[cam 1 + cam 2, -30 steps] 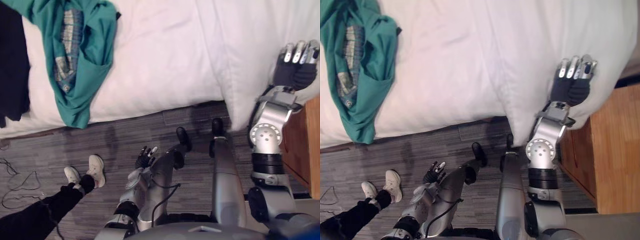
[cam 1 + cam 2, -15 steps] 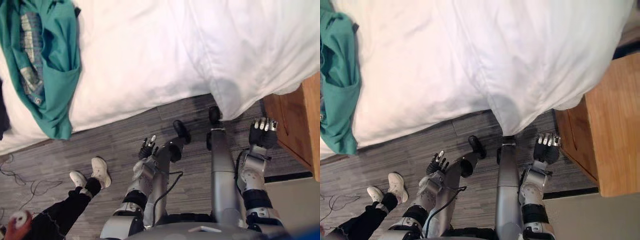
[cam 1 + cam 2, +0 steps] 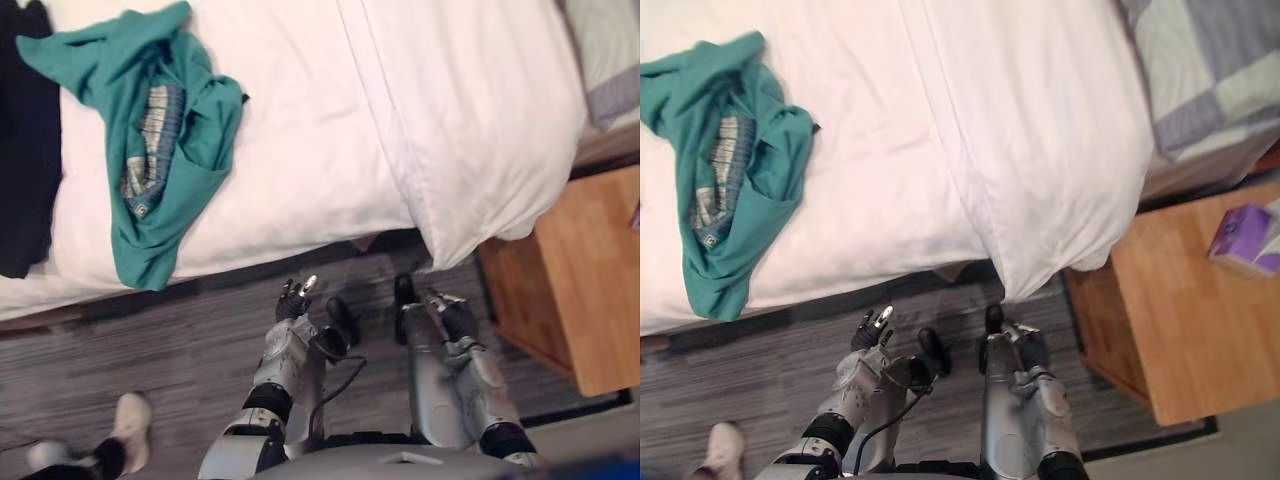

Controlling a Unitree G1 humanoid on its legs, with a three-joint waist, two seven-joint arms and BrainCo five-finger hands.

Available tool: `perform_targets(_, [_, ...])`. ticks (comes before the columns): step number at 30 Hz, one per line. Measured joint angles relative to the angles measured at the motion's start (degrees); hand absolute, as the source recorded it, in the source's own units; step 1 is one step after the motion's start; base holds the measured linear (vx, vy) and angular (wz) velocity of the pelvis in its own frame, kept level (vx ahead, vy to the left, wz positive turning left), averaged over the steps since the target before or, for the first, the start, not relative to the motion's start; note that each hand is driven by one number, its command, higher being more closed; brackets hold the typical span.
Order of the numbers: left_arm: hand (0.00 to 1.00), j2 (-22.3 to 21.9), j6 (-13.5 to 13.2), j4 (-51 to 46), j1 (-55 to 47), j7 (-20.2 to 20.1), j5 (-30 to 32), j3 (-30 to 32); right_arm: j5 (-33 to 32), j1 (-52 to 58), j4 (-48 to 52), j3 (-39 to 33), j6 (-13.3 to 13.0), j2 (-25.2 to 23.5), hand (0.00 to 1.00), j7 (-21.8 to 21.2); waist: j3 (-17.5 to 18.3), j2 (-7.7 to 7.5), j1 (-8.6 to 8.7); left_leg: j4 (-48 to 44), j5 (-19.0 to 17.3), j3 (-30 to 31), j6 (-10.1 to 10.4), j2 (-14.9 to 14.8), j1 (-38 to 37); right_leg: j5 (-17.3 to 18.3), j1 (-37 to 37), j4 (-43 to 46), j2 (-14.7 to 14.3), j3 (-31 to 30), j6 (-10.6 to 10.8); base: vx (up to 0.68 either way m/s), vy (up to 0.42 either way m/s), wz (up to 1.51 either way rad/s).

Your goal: Tidy the bed and pick cloth on bed and put in laundry

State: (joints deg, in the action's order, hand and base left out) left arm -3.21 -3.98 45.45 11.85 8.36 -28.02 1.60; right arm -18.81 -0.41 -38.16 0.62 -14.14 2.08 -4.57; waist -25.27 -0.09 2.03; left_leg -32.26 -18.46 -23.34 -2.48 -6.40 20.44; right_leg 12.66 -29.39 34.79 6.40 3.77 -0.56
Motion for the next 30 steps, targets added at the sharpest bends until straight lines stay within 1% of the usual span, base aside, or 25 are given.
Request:
perform_targets(2, [0.00, 0.77, 0.38, -0.97, -2.33, 0.72, 0.06, -0.11, -0.47, 1.60, -0.21, -0.19, 0.09, 0.55, 0.00, -0.21, 1.05, -0.73, -0.10, -6.00, -3.74, 1.04, 0.31, -1.21, 0.82, 3.68, -0.01, 5.81, 2.03, 2.43, 0.02, -0.01, -0.052, 0.34])
perform_targets(4, [0.00, 2.11, 0.12, -0.88, -4.21, 0.60, 0.60, -0.14, -2.94, 2.15, -0.80, -1.18, -0.04, 0.86, 0.00, -0.23, 1.10, -0.82, -0.02, -9.59, -6.34, 0.15, 0.26, -2.62, 1.11, 5.64, 0.00, 9.43, 3.99, 4.37, -0.01, 0.01, -0.027, 0.24])
perform_targets(5, [0.00, 2.77, -0.64, -0.78, -5.20, 0.31, 1.43, 0.05, -4.72, 2.23, -1.90, -2.61, -0.09, 1.14, 0.00, -0.30, 1.11, -0.80, 0.14, -10.03, -6.65, -1.13, 0.62, -3.21, 0.77, 6.07, -0.01, 10.32, 5.08, 5.14, 0.17, 0.03, -0.022, 0.26])
perform_targets(6, [0.00, 3.02, -1.09, -0.77, -5.64, 0.29, 2.08, 0.11, -5.32, 2.44, -2.49, -3.46, -0.08, 1.22, 0.00, -0.34, 1.17, -0.70, 0.15, -9.80, -6.50, -1.98, 0.92, -3.52, 0.48, 6.14, -0.01, 10.33, 5.56, 5.37, 0.30, 0.08, -0.026, 0.36])
perform_targets(7, [0.00, 3.53, -2.15, -0.69, -6.32, 0.28, 3.00, 0.10, -6.30, 2.87, -3.75, -5.21, -0.08, 1.35, 0.00, -0.52, 1.50, -0.74, 0.18, -8.47, -4.87, -3.27, 0.97, -3.26, 0.18, 6.16, -0.23, 10.05, 6.46, 5.58, 0.50, 0.10, -0.014, 0.34])
perform_targets(9, [0.00, 3.96, -3.51, -0.18, -7.40, 0.34, 3.84, 0.32, -6.12, 2.97, -6.04, -7.22, -0.07, 1.26, 0.00, -0.80, 2.27, -1.29, 0.14, -5.47, -1.82, -4.38, 1.17, -1.37, -0.51, 5.73, 0.07, 8.07, 7.89, 5.49, 0.87, 0.08, 0.002, 0.32])
perform_targets(10, [0.00, 4.79, -4.28, 0.23, -7.99, 0.34, 3.98, 0.69, -5.69, 2.86, -7.45, -7.41, -0.14, 0.94, 0.00, -1.22, 2.85, -2.12, 0.27, -6.25, -0.38, -4.29, 1.50, -1.04, 0.44, 4.81, 0.58, 5.99, 9.31, 4.94, 0.97, 0.05, -0.001, 0.20])
perform_targets(11, [0.00, 4.85, -4.46, 0.61, -8.36, 0.36, 4.00, 0.78, -5.51, 2.72, -8.34, -7.88, -0.17, 0.87, 0.00, -1.52, 3.24, -2.04, 0.09, -6.68, -0.87, -3.96, 0.24, -2.39, 0.62, 4.22, 1.14, 4.78, 9.27, 4.93, 0.94, 0.07, -0.049, 0.12])
perform_targets(12, [0.00, 4.79, -5.04, 1.14, -9.44, 0.35, 4.06, 0.76, -4.66, 2.87, -9.63, -9.56, -0.60, 0.79, 0.00, -2.03, 3.99, -2.03, -0.01, -7.08, -0.88, -1.79, 1.06, -7.11, 0.25, 3.59, 2.55, 3.01, 9.09, 4.80, 1.46, 0.07, -0.051, -0.02])
perform_targets(13, [0.00, 4.27, -5.83, 1.06, -10.43, 0.29, 4.18, 0.69, -4.49, 3.16, -10.36, -10.24, -1.43, 0.86, 0.00, -2.49, 4.30, -1.78, 0.16, -5.32, 0.28, 1.15, 3.08, -11.69, -0.83, 3.11, 3.95, 1.87, 8.83, 4.44, 2.45, 0.09, 0.011, -0.10])
perform_targets(14, [0.00, 4.06, -6.18, 1.08, -10.71, 0.28, 4.19, 0.65, -4.47, 3.21, -10.67, -10.36, -1.87, 1.16, 0.00, -2.74, 4.58, -1.67, 0.06, -3.71, 0.98, 2.51, 3.83, -13.63, -1.66, 2.91, 4.20, 1.52, 8.75, 3.73, 3.14, 0.07, 0.140, -0.27])
perform_targets(15, [0.00, 3.93, -6.46, 1.66, -10.90, 0.26, 4.16, 0.50, -4.43, 3.20, -11.13, -11.49, -2.78, 1.64, 0.00, -3.29, 5.43, -1.49, -0.01, -0.78, 2.27, 4.84, 5.26, -16.12, -2.75, 2.61, 4.11, 1.12, 8.76, 2.09, 5.25, 0.08, 0.267, -0.46])
perform_targets(16, [0.00, 3.80, -6.49, 2.92, -10.95, 0.25, 4.13, 0.50, -4.40, 3.46, -11.25, -12.73, -3.43, 2.33, 0.00, -3.66, 6.09, -0.95, 0.14, 1.92, 3.65, 6.49, 7.61, -17.50, -4.05, 1.75, 4.66, -0.13, 8.74, 0.96, 7.05, 0.07, 0.308, -0.46])
perform_targets(17, [0.00, 3.69, -6.43, 3.48, -10.99, 0.26, 4.15, 0.52, -4.17, 3.78, -11.24, -13.48, -3.70, 2.63, 0.00, -3.81, 6.38, -0.45, 0.20, 3.17, 4.33, 7.13, 8.88, -17.76, -4.53, 1.01, 5.19, -1.07, 8.68, 0.71, 7.82, 0.08, 0.466, -0.47])
perform_targets(18, [0.00, 3.49, -6.37, 4.54, -11.11, 0.30, 4.57, 0.58, -3.96, 4.93, -11.22, -15.41, -4.27, 2.78, 0.00, -3.85, 7.28, 0.89, 0.07, 5.77, 5.88, 7.22, 11.85, -17.51, -6.13, -0.87, 6.56, -3.48, 8.69, 0.38, 9.07, 0.07, 0.583, -0.62])
perform_targets(19, [0.00, 4.02, -6.33, 5.51, -11.16, 0.43, 5.34, 1.06, -3.95, 5.30, -11.95, -16.31, -4.34, 2.31, 0.00, -4.22, 7.78, 1.11, -0.89, 6.01, 8.33, 6.36, 17.36, -17.06, -8.22, -2.40, 7.40, -5.13, 8.78, -0.37, 9.41, 0.06, 0.652, -0.90])
perform_targets(20, [0.00, 5.66, -5.87, 6.88, -11.44, 0.83, 6.91, 2.45, -2.69, 5.21, -15.96, -15.18, -4.26, 0.81, 0.00, -5.63, 8.41, -0.56, -1.44, 5.88, 7.23, 2.24, 16.18, -16.04, -10.09, -6.14, 9.04, -8.98, 10.05, -0.03, 8.26, 0.03, 0.472, -0.81])
perform_targets(21, [0.00, 6.47, -5.47, 6.99, -11.85, 0.82, 7.53, 3.61, -1.14, 5.23, -17.63, -14.00, -4.23, 0.20, 0.00, -6.51, 8.99, -1.40, -1.28, 6.76, 7.36, 1.33, 15.62, -15.61, -10.97, -6.36, 9.65, -9.09, 9.96, 1.96, 8.20, 0.05, 0.337, -0.65])
perform_targets(22, [0.00, 8.03, -5.09, 7.13, -13.26, 0.77, 9.16, 5.39, 0.23, 5.30, -18.71, -12.52, -4.71, -0.82, 0.00, -7.55, 9.97, -2.59, -1.30, 9.78, 8.09, -0.72, 14.68, -14.50, -13.35, -5.92, 11.75, -8.10, 8.85, 6.75, 8.70, 0.08, 0.292, -0.54])
perform_targets(23, [0.00, 8.96, -4.85, 8.06, -14.23, 0.61, 10.91, 5.73, 1.25, 5.60, -19.03, -11.41, -5.87, -0.86, 0.00, -8.66, 10.32, -3.08, -1.11, 13.05, 9.14, -2.88, 13.97, -13.50, -15.97, -3.49, 13.74, -7.94, 6.50, 10.58, 7.86, 0.09, 0.280, -0.56])
perform_targets(24, [0.00, 8.98, -4.59, 8.44, -14.39, 0.46, 11.56, 5.73, 1.47, 5.39, -19.06, -11.08, -6.46, -0.88, 0.00, -8.97, 10.38, -3.04, -0.96, 14.68, 9.83, -3.97, 13.49, -12.87, -16.96, -2.42, 14.34, -7.59, 5.16, 11.62, 7.38, 0.10, 0.247, -0.52])
perform_targets(25, [0.00, 8.63, -4.17, 9.63, -14.30, -0.14, 13.29, 5.41, 2.90, 5.08, -19.09, -10.46, -7.57, -0.96, 0.00, -9.79, 10.66, -3.08, -0.52, 17.97, 11.59, -5.29, 12.47, -10.86, -18.10, -0.20, 15.00, -7.20, 2.63, 11.71, 7.08, 0.07, 0.159, -0.26])
perform_targets(26, [0.00, 8.45, -3.96, 10.22, -14.03, -0.66, 13.94, 4.94, 3.59, 5.08, -19.11, -9.88, -8.06, -0.89, 0.00, -10.11, 10.92, -3.10, 0.14, 19.31, 12.34, -5.62, 12.09, -9.71, -18.12, 0.60, 15.36, -8.03, 1.56, 11.09, 6.50, 0.08, 0.162, -0.05])
perform_targets(27, [0.00, 7.75, -3.62, 11.01, -13.58, -1.05, 15.28, 3.14, 4.96, 5.13, -19.48, -8.62, -8.73, -0.64, 0.00, -10.51, 11.42, -3.37, 1.20, 21.59, 13.26, -5.52, 11.75, -7.32, -18.38, 1.53, 16.68, -10.92, 1.01, 8.49, 4.86, 0.05, 0.117, 0.18])
perform_targets(30, [0.00, 7.79, -2.79, 12.11, -12.43, -0.77, 17.30, -2.22, 4.03, 5.00, -19.71, -6.83, -10.41, -0.13, 0.00, -10.84, 11.84, -1.83, 3.48, 23.43, 14.82, -2.73, 11.03, -5.59, -18.71, 1.56, 18.96, -11.79, 0.69, 3.30, 4.67, 0.02, 0.067, 0.54])
